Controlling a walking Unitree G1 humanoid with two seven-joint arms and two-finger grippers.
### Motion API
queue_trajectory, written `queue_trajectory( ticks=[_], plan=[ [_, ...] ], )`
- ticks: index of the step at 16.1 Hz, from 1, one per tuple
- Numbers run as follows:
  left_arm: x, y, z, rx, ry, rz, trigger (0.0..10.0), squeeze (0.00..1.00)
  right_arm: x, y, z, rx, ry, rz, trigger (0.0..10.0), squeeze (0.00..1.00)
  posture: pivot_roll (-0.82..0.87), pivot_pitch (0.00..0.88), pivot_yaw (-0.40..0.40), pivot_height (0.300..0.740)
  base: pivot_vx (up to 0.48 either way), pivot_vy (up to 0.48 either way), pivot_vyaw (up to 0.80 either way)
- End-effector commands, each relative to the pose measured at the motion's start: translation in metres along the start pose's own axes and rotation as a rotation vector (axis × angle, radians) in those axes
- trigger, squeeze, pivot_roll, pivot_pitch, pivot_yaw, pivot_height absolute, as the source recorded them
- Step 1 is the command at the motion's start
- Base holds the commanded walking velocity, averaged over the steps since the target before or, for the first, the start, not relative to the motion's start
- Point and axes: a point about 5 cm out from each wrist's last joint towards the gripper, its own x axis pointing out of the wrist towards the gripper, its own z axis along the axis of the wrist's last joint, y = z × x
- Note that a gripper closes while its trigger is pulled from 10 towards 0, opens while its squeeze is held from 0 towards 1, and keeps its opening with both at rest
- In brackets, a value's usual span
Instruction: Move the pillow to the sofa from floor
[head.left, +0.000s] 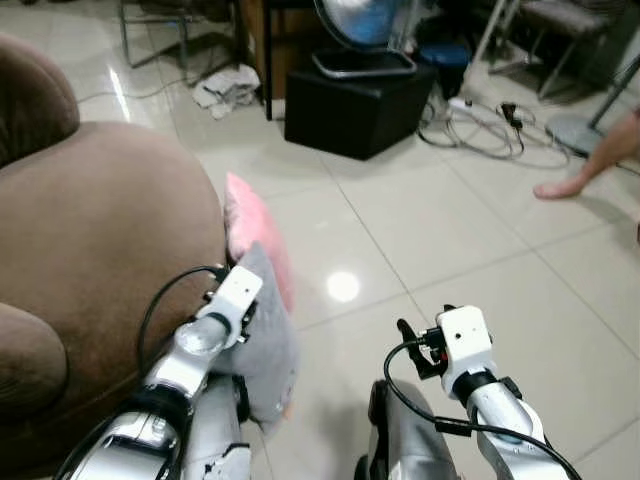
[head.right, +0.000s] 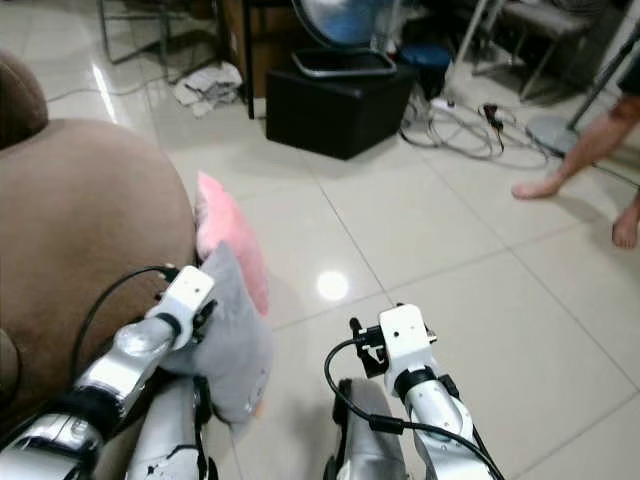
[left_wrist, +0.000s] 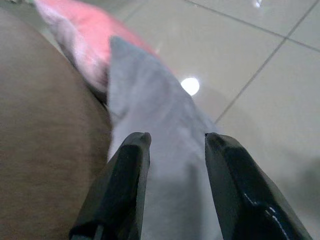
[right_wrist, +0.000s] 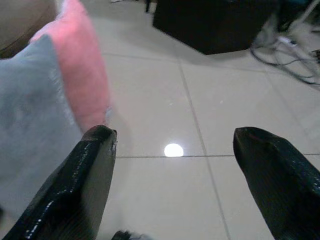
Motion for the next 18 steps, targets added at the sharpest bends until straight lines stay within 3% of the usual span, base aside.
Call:
queue_trajectory(
  ticks=[1,4,5,6,7,9,15,16,17,18],
  plan=[
    [0.002,0.003,0.001,0.007,0.011,0.032,10.0,0.00,-0.002,-0.002,0.007,-0.007,-0.019,0.022,10.0,0.00,-0.02,0.175,-0.108,0.550,0.000,0.000,0.00],
    [0.006,0.017,0.004,0.027,0.035,0.117,10.0,0.00,-0.012,0.005,0.010,-0.035,-0.014,0.091,10.0,0.00,-0.01,0.253,-0.108,0.535,0.000,0.000,0.00],
    [0.005,0.023,0.002,0.030,0.042,0.136,10.0,0.06,-0.016,0.010,0.009,-0.039,-0.007,0.113,10.0,0.00,-0.02,0.271,-0.098,0.535,0.000,0.000,0.00],
    [0.004,0.026,0.001,0.023,0.047,0.148,10.0,1.00,-0.018,0.012,0.008,-0.043,-0.003,0.123,10.0,0.00,-0.02,0.273,-0.092,0.535,0.000,0.000,0.00],
    [0.003,0.035,0.002,0.009,0.039,0.175,10.0,1.00,-0.024,0.018,0.015,-0.047,-0.020,0.163,10.0,0.00,-0.04,0.279,-0.079,0.535,0.000,0.000,0.00],
    [0.004,0.035,0.002,-0.006,0.058,0.158,10.0,1.00,-0.027,0.016,0.018,-0.045,-0.012,0.177,10.0,0.00,-0.04,0.312,-0.074,0.535,0.000,0.000,0.00],
    [0.006,0.031,0.004,0.051,0.085,0.132,10.0,1.00,-0.023,0.008,0.025,-0.078,-0.010,0.201,10.0,0.00,-0.06,0.322,-0.076,0.535,0.000,0.000,0.00],
    [0.007,0.024,0.001,0.050,0.096,0.086,10.0,0.22,-0.023,0.009,0.025,-0.084,-0.008,0.209,10.0,0.00,-0.06,0.325,-0.077,0.535,0.000,0.000,0.00],
    [0.007,0.023,0.001,0.045,0.098,0.074,10.0,0.00,-0.023,0.010,0.025,-0.085,-0.007,0.210,10.0,0.00,-0.05,0.323,-0.080,0.535,0.000,0.000,0.00],
    [0.007,0.023,0.000,0.051,0.101,0.073,5.7,0.00,-0.023,0.010,0.026,-0.084,-0.007,0.210,10.0,0.00,-0.05,0.322,-0.081,0.535,0.000,0.000,0.00]
  ],
)
